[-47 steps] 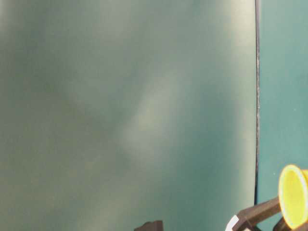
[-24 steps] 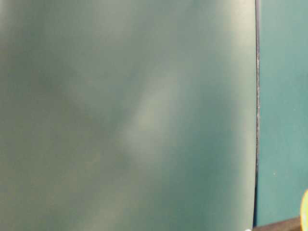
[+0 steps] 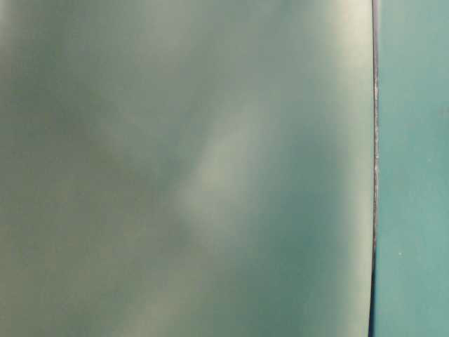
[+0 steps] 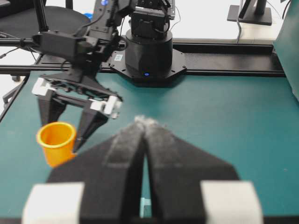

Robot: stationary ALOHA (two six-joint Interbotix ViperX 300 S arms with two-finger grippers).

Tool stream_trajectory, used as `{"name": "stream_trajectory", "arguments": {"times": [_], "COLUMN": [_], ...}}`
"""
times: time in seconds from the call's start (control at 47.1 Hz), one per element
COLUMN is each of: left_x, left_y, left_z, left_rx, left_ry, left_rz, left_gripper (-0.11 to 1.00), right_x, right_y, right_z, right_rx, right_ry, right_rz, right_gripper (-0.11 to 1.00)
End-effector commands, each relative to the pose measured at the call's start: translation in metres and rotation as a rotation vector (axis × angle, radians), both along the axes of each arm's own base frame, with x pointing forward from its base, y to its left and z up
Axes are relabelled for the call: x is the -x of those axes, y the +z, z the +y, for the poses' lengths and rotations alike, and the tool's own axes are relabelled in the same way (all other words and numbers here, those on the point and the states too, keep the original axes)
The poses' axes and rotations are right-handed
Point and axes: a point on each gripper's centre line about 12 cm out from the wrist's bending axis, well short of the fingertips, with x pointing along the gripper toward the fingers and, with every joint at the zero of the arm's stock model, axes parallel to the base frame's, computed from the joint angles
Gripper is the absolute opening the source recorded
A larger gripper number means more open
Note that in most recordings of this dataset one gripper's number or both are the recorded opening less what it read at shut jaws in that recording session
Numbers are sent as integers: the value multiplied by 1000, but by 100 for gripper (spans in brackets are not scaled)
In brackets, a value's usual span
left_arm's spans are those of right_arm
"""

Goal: Move the cup forward with left arm.
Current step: 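Drag the gripped orange cup toward the front-left of the table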

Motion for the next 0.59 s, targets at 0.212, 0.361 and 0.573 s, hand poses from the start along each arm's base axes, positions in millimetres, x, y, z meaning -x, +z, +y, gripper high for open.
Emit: {"name": "stream_trajectory", "arguments": {"times": [0.212, 0.361, 0.573], "left_x": [1, 5, 4], "left_y": [10, 12, 15], "left_z": [-37, -49, -63], "left_rx": [16, 15, 19], "left_ry": [-96, -131, -162], "left_rz": [-28, -23, -27], "left_gripper": [65, 65, 65], "right_x": [-1, -1, -1], "right_y": [14, 13, 13], "right_z": [0, 0, 0], "right_rx": [-3, -3, -3], "right_ry": [0, 0, 0], "right_rz": [-35, -34, -34], "right_gripper": [0, 0, 0]}}
